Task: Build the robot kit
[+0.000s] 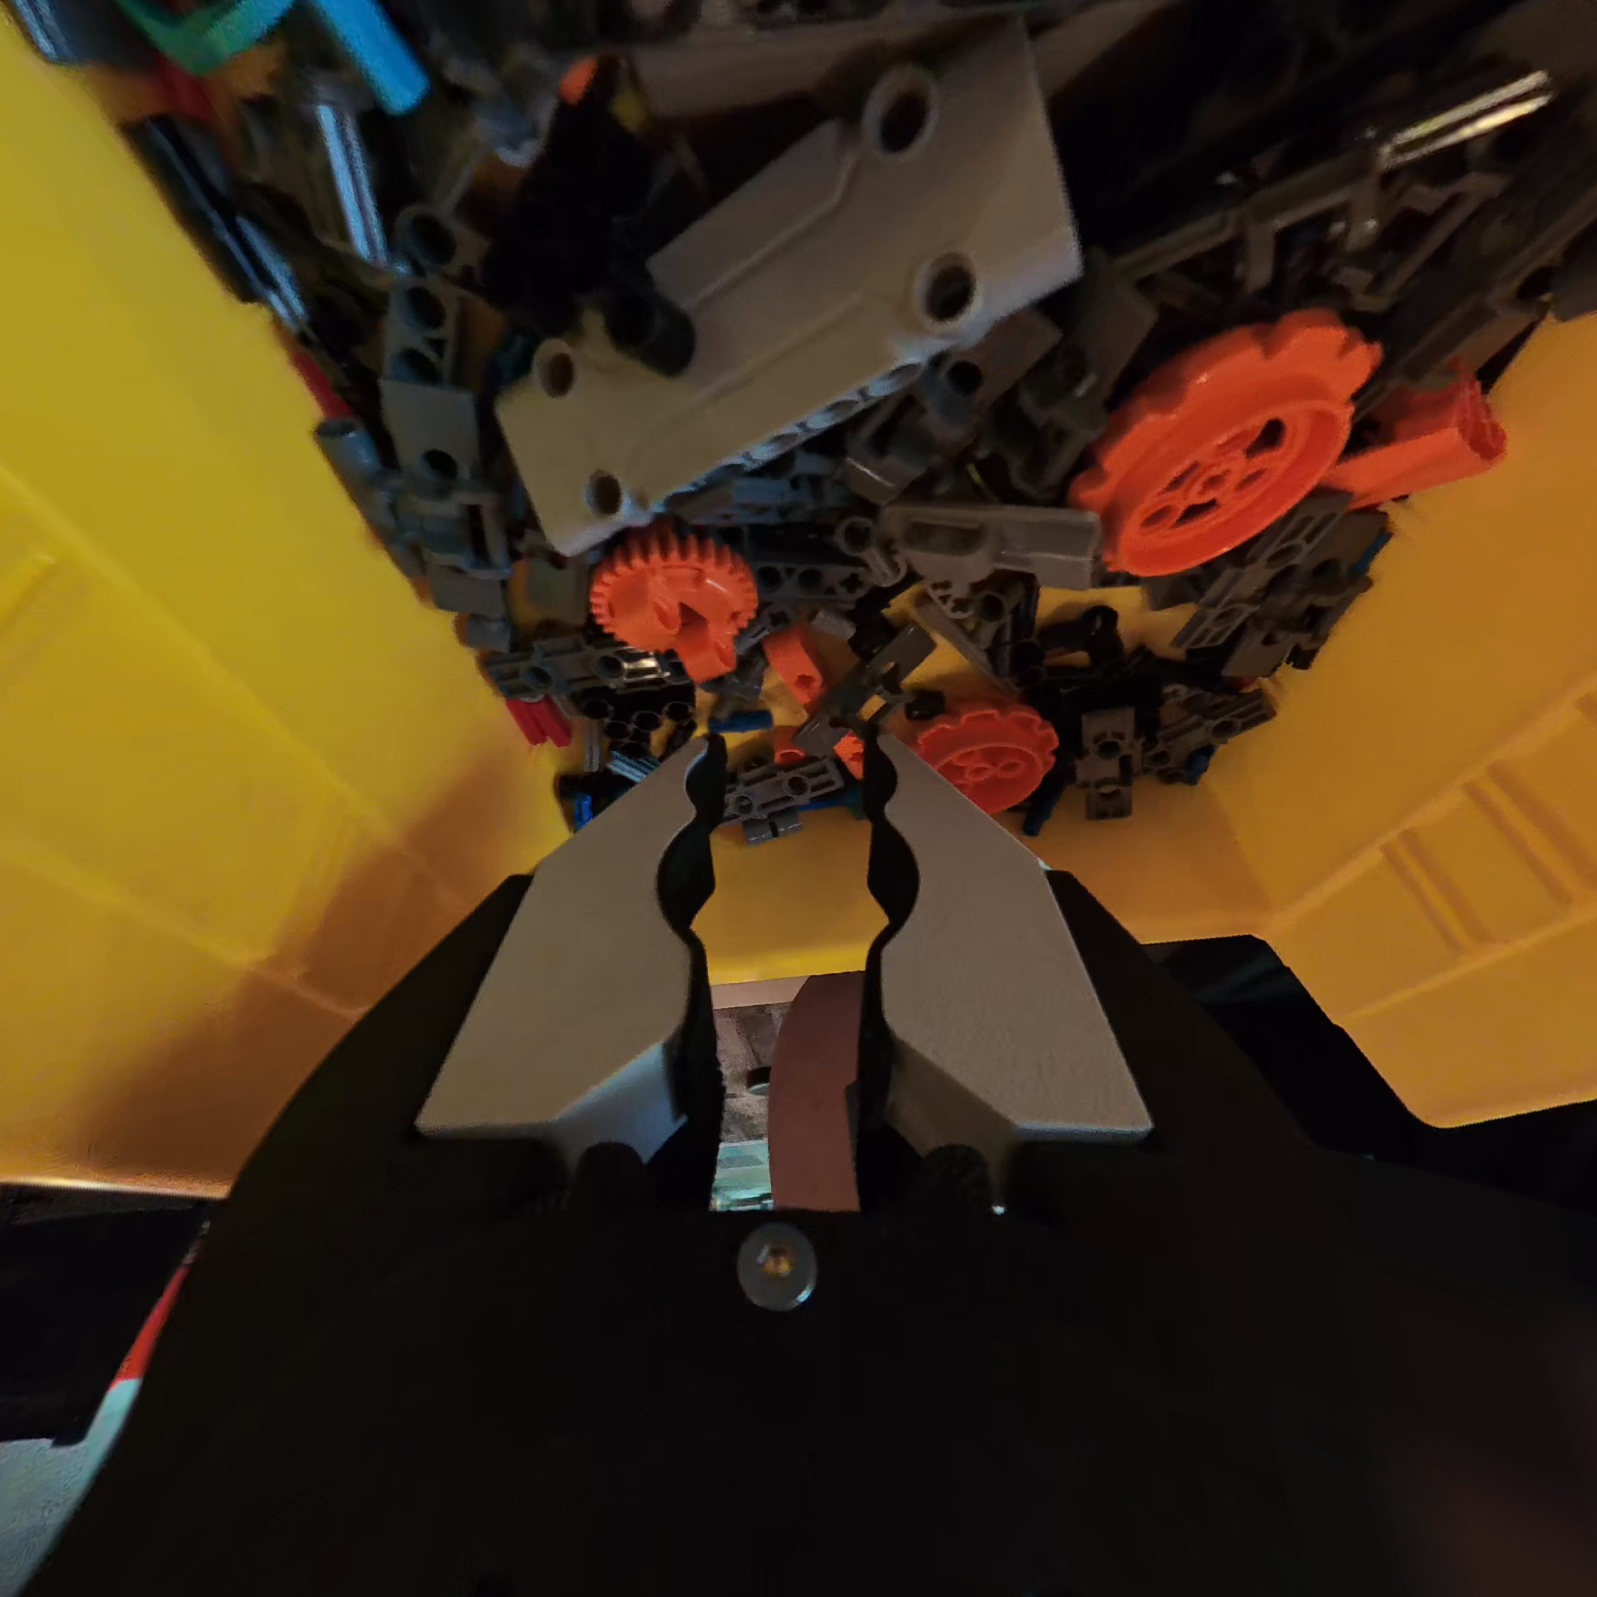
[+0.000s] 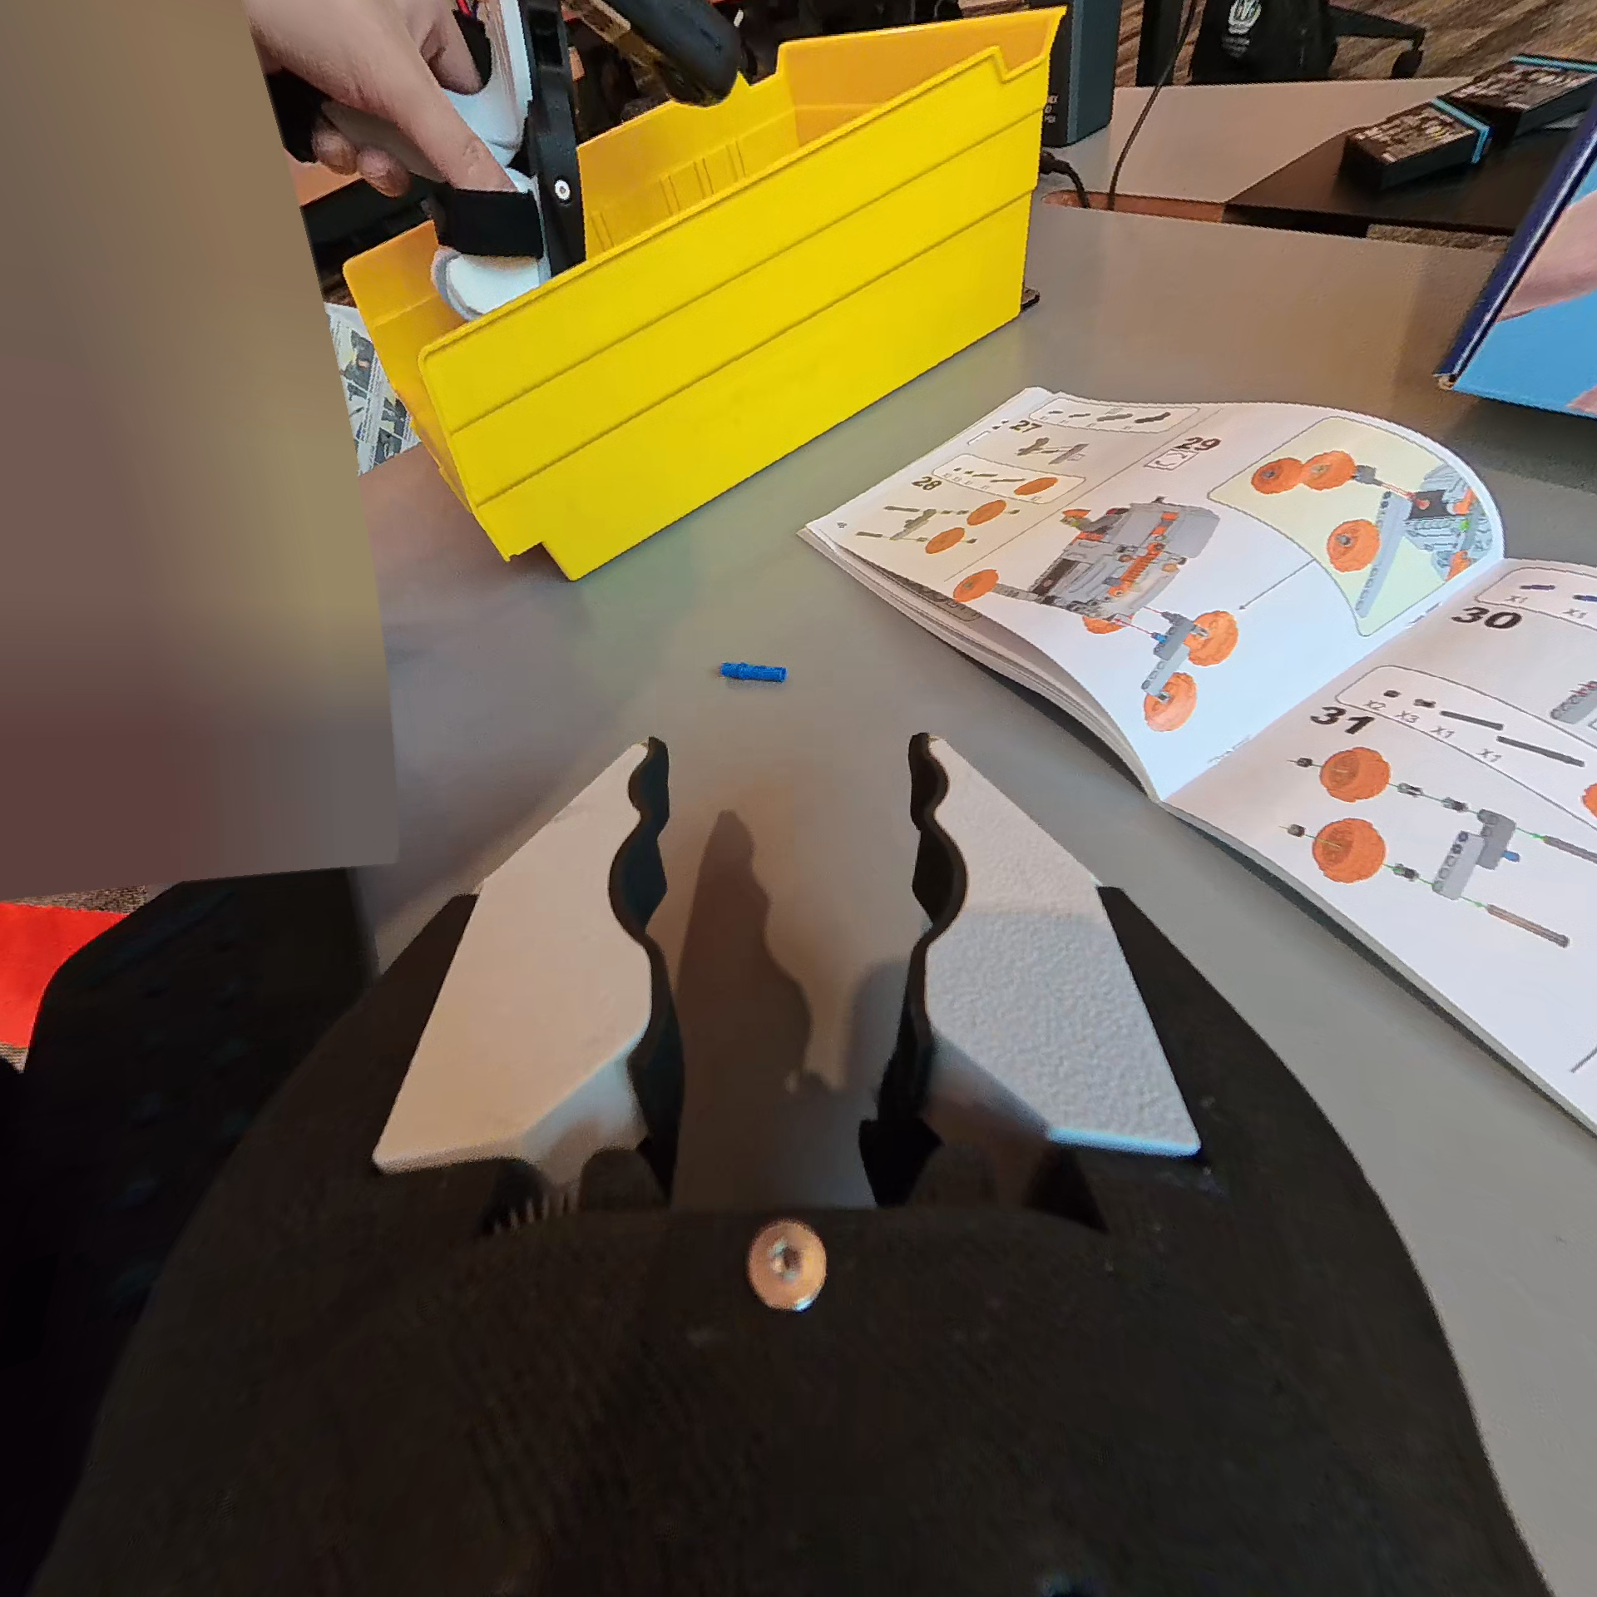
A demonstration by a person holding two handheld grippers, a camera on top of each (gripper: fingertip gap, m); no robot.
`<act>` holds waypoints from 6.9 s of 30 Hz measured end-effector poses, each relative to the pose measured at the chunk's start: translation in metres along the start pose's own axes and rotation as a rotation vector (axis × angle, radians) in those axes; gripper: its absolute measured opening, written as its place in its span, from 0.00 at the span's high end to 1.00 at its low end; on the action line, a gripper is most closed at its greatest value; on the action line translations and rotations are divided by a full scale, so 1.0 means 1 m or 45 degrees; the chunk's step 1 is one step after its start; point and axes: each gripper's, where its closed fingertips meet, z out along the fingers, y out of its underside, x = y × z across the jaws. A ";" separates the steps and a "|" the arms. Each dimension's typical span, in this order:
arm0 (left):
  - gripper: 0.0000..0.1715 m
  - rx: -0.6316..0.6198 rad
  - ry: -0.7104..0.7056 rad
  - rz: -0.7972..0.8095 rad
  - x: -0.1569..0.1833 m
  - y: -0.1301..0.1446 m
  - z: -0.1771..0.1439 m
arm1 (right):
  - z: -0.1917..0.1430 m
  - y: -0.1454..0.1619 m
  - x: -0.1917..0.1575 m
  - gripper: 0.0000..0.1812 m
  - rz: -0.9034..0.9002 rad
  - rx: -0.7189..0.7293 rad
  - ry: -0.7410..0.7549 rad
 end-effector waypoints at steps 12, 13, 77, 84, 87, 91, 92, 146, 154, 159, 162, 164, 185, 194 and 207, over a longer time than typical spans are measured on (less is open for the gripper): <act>0.85 0.001 0.028 -0.010 -0.009 0.009 -0.002 | 0.001 0.002 -0.004 0.70 0.012 -0.021 -0.034; 0.86 -0.006 0.025 -0.024 -0.011 0.008 -0.001 | 0.001 0.002 -0.004 0.70 0.009 -0.022 -0.036; 0.92 0.620 0.057 1.074 0.208 0.003 -0.066 | 0.003 0.007 -0.016 0.70 0.024 -0.053 -0.114; 0.92 0.378 -0.139 1.064 0.217 -0.015 -0.011 | 0.002 0.007 -0.018 0.70 0.015 -0.055 -0.118; 0.92 0.281 -0.226 1.049 0.208 -0.019 0.006 | 0.001 0.007 -0.022 0.70 0.011 -0.058 -0.133; 0.92 0.203 -0.280 1.043 0.202 -0.022 0.019 | -0.001 0.005 -0.024 0.70 -0.016 -0.047 -0.134; 0.92 0.186 -0.297 1.044 0.200 -0.022 0.022 | -0.001 0.006 -0.024 0.70 -0.009 -0.050 -0.134; 0.58 2.790 0.139 0.444 0.085 0.114 -0.346 | 0.003 0.013 -0.027 0.70 0.015 -0.097 -0.169; 0.59 2.268 -0.287 0.249 0.039 0.064 -0.296 | 0.003 0.014 -0.028 0.70 0.016 -0.107 -0.179; 0.56 2.108 -0.301 0.180 0.025 0.047 -0.278 | 0.003 0.014 -0.028 0.70 0.011 -0.109 -0.176; 0.59 2.109 -0.309 0.169 0.021 0.048 -0.278 | 0.004 0.015 -0.028 0.70 0.014 -0.112 -0.175; 0.65 2.017 -0.305 0.197 0.021 0.043 -0.265 | 0.004 0.015 -0.028 0.70 0.020 -0.115 -0.176; 0.88 1.074 -0.124 0.348 0.015 -0.046 -0.134 | 0.005 0.015 -0.029 0.71 0.031 -0.119 -0.190; 0.82 0.966 -0.253 0.407 0.018 -0.083 -0.111 | 0.004 0.015 -0.030 0.71 0.028 -0.114 -0.192; 0.70 1.048 -0.488 0.435 0.002 -0.128 -0.115 | 0.004 0.014 -0.031 0.70 0.038 -0.107 -0.209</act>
